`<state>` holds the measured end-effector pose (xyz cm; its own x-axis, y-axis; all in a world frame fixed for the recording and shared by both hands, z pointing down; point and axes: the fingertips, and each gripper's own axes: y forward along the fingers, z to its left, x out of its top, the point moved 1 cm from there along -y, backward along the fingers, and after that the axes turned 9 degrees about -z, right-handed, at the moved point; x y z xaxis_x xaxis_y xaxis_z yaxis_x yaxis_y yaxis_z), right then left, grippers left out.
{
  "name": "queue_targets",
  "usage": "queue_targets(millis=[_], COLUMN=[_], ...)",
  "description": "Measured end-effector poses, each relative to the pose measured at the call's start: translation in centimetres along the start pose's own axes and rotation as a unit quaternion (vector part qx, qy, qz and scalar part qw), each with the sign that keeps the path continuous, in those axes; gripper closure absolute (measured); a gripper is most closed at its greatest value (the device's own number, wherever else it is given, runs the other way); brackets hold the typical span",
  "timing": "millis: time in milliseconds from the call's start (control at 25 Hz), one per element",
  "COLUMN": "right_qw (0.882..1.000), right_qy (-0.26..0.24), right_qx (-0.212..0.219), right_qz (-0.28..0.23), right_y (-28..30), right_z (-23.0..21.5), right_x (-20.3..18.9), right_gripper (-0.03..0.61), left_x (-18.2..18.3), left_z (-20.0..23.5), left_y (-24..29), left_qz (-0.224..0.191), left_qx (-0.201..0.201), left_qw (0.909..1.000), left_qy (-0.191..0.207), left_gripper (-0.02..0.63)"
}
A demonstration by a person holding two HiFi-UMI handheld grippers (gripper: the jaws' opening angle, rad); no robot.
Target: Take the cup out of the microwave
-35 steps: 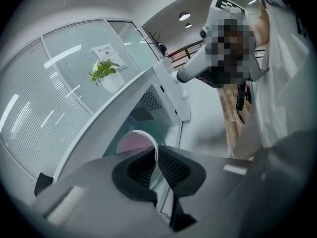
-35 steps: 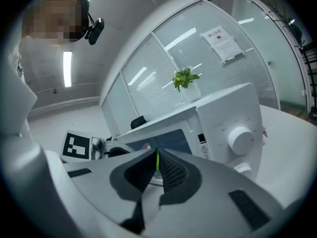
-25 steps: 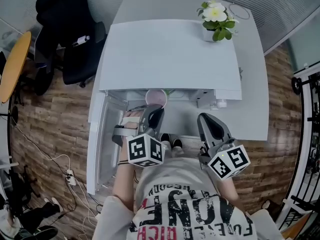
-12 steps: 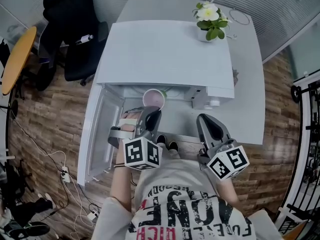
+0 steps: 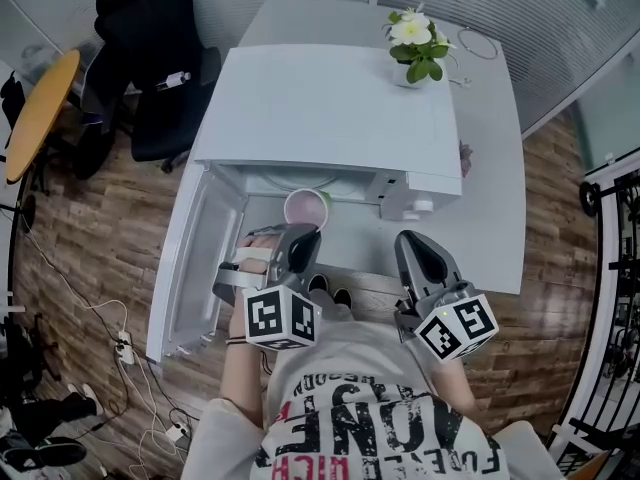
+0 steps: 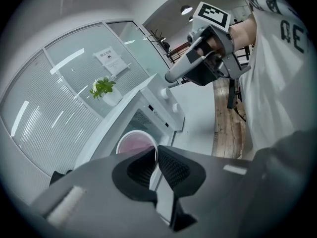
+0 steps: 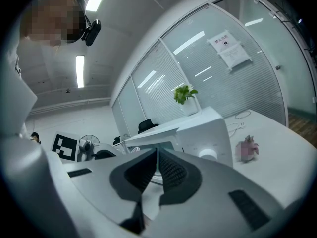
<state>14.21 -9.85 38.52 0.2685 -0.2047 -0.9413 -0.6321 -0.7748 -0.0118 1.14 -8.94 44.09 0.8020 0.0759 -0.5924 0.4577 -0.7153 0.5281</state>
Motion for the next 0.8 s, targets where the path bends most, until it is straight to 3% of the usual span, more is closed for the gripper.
queue_targets(millis=[800], right_qw=[0.999], right_qy=[-0.034], right_qx=[0.008], right_qz=[-0.013], right_y=[2.2], right_z=[2.1], right_x=[2.5], right_gripper=[0.557], left_x=[0.8], left_z=[0.1], left_y=[-3.6], left_qz=[-0.041], left_qx=[0.002], left_qw=[0.9990], left_qy=[-0.017], left_gripper=[0.583])
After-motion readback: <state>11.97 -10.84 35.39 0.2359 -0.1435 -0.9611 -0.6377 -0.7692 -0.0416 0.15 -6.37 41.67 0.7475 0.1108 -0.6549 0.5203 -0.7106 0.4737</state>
